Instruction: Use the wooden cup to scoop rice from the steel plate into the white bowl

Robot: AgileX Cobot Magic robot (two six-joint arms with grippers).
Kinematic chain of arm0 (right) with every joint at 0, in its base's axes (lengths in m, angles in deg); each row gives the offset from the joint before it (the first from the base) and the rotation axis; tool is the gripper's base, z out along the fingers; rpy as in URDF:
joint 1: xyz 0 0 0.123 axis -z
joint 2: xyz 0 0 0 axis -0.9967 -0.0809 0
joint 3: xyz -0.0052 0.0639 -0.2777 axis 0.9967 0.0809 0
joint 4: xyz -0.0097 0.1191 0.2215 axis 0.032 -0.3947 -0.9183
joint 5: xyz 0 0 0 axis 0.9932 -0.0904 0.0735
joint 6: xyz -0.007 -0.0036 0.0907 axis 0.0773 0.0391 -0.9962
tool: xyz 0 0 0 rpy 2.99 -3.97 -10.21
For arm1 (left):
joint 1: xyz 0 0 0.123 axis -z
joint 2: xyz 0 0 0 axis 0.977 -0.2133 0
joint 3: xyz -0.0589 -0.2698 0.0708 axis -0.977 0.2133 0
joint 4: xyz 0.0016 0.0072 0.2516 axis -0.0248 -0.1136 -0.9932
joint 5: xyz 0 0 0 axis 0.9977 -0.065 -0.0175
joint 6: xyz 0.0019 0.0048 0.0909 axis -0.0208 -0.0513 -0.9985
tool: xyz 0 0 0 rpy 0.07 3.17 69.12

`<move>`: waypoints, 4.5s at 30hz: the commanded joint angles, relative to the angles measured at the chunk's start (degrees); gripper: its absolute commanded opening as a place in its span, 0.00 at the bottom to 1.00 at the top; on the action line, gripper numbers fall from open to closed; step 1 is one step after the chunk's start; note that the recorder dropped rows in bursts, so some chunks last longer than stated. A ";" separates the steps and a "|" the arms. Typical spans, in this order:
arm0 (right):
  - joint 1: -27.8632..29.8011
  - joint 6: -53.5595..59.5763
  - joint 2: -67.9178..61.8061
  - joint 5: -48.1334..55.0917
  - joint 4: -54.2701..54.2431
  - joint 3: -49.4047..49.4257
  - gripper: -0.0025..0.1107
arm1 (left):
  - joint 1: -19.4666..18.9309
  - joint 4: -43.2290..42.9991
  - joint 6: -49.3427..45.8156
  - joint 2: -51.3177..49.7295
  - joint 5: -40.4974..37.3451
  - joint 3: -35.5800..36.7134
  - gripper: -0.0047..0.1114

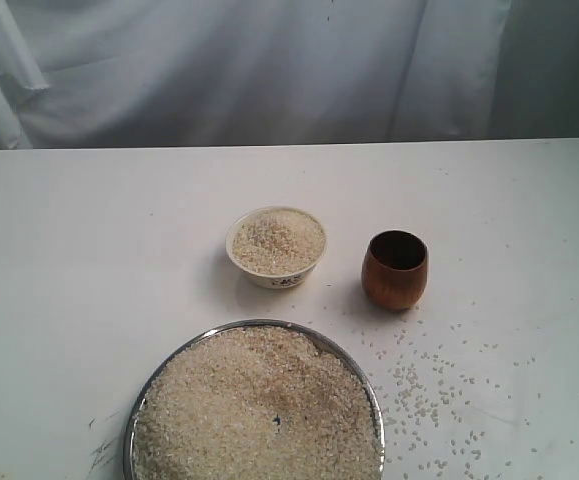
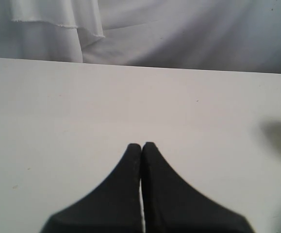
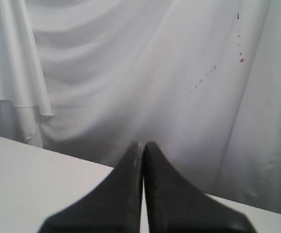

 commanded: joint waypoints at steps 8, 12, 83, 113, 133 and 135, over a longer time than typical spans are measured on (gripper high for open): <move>2.23 -1.50 20.72 7.04 0.12 13.55 0.02 | -0.11 -0.05 0.04 0.24 0.76 0.28 0.04; 2.39 -1.77 29.67 7.16 0.12 19.13 0.02 | -0.11 -0.05 0.04 0.24 0.76 0.28 0.04; 8.29 82.55 45.91 32.44 -80.02 41.00 0.02 | -0.11 -0.05 0.04 0.24 0.76 0.28 0.04; 8.29 83.13 45.91 32.44 -81.38 41.00 0.02 | -0.11 -0.05 0.04 0.24 0.76 0.28 0.04; 8.29 83.13 45.91 32.44 -81.38 41.00 0.02 | -0.11 -0.05 0.04 0.24 0.76 0.28 0.04; 8.29 83.13 45.91 32.44 -81.38 41.00 0.02 | -0.11 -0.05 0.04 0.24 0.76 0.28 0.04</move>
